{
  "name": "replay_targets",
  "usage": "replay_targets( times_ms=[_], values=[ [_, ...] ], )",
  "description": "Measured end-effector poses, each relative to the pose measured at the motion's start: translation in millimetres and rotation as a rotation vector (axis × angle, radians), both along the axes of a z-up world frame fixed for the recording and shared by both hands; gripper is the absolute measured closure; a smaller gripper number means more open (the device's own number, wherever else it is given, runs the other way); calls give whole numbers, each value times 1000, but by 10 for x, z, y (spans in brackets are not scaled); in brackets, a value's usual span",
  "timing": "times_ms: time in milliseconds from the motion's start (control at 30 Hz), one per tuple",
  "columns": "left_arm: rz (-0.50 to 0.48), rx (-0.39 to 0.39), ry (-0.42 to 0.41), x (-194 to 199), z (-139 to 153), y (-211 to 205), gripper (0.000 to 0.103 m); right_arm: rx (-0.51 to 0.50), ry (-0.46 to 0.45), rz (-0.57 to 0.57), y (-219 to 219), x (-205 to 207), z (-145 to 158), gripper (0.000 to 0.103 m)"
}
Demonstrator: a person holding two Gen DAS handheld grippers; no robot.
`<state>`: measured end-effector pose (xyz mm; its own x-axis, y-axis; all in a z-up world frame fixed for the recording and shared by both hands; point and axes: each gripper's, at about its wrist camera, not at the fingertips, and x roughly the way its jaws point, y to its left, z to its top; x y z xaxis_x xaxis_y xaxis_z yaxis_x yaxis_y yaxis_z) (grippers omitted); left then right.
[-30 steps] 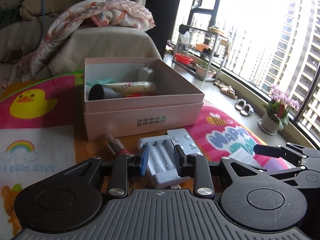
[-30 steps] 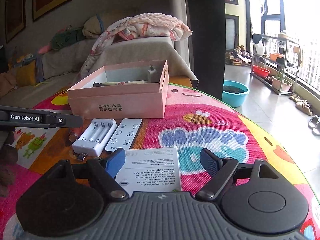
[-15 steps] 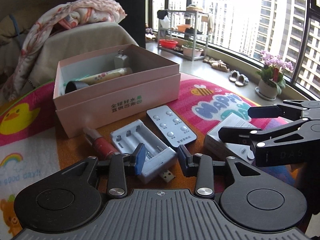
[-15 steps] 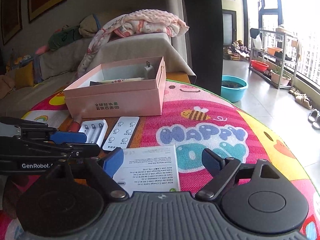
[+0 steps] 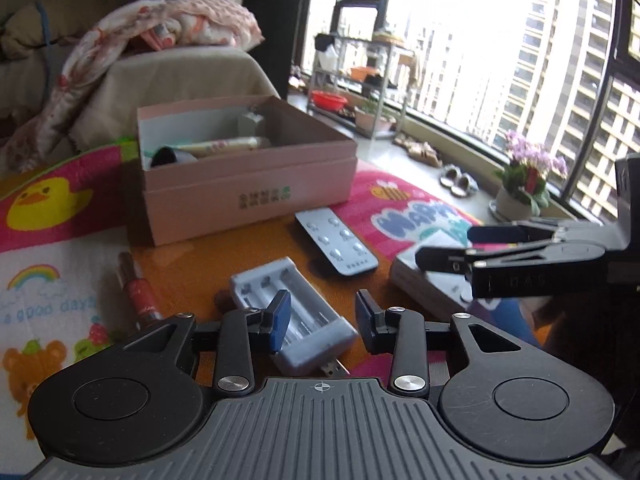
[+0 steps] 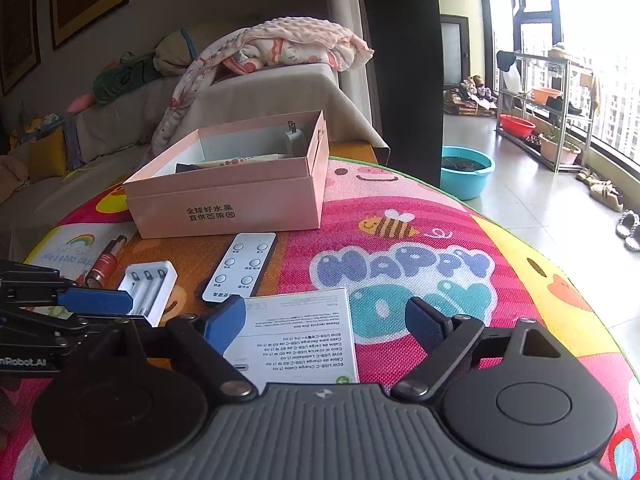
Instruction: Organize rigid objects
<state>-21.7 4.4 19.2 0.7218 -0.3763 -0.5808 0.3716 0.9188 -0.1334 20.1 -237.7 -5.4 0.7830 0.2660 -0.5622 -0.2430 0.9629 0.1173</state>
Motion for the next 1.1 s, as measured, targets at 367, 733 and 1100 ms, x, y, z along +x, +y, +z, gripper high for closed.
replay_targets(
  times_ms=[367, 733, 1100],
  values=[
    [491, 34, 23, 210, -115, 902, 64, 3, 3, -2, -10, 8, -10, 14],
    [289, 6, 21, 165, -208, 661, 79, 9, 13, -10, -15, 17, -18, 12],
    [151, 23, 36, 94, -245, 257, 78, -50, -47, 65, 198, 59, 133, 13]
  ],
)
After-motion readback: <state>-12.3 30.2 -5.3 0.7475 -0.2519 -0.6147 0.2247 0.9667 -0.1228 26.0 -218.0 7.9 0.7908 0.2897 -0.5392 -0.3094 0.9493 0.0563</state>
